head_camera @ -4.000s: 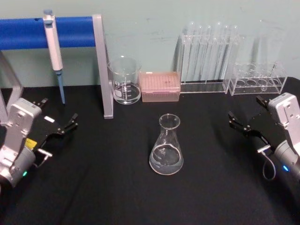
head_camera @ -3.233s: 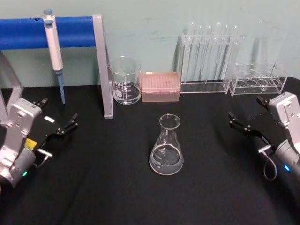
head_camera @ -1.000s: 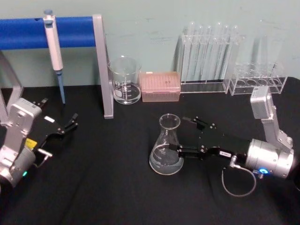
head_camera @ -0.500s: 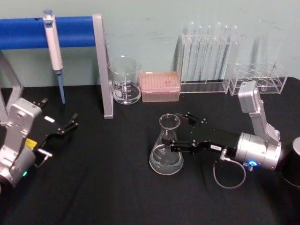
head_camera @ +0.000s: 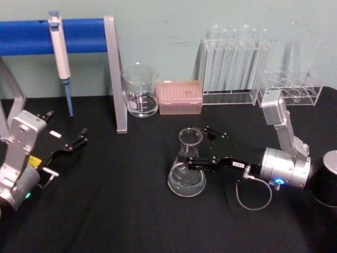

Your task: Grasp the erlenmeyer flask with one hand, shake it three times, then place it back.

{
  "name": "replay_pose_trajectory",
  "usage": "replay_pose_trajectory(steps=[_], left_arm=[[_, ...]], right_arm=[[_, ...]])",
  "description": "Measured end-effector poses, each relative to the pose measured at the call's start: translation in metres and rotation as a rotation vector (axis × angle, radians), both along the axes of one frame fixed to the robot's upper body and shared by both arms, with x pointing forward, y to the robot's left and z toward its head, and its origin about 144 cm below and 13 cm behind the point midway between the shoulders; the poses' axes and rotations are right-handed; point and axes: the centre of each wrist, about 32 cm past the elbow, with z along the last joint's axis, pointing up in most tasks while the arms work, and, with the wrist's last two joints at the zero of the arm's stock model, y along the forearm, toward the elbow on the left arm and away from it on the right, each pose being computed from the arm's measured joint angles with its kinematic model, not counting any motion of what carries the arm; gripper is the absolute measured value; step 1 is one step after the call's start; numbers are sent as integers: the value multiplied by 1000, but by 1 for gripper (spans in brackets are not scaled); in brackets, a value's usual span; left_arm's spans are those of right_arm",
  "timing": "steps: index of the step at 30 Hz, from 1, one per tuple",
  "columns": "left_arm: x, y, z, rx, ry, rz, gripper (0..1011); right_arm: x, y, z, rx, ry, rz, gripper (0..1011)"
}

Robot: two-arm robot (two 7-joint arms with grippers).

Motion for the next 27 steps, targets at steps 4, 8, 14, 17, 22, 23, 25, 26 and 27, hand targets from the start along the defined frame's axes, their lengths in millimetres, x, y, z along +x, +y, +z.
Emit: replay_pose_trajectory(steps=[4, 8, 14, 17, 22, 23, 25, 26, 27], left_arm=[[0, 0, 0, 0, 0, 0, 1001], [0, 0, 0, 0, 0, 0, 1001], [0, 0, 0, 0, 0, 0, 1002], [0, 0, 0, 0, 0, 0, 1001], [0, 0, 0, 0, 0, 0, 1001], [0, 0, 0, 0, 0, 0, 1001], [0, 0, 0, 0, 0, 0, 1001], [0, 0, 0, 0, 0, 0, 1001], [0, 0, 0, 0, 0, 0, 1001]], right_arm=[[1, 1, 0, -1, 3, 1, 1003], [1, 1, 0, -3, 6, -2, 1003], [1, 1, 0, -8, 7, -13, 1003], [1, 1, 0, -11, 5, -18, 1003], [1, 1, 0, -11, 5, -18, 1003], [1, 1, 0, -11, 5, -18, 1003], [1, 1, 0, -11, 5, -17, 1002], [1, 1, 0, -11, 5, -17, 1003], [1, 1, 0, -11, 5, -17, 1003]])
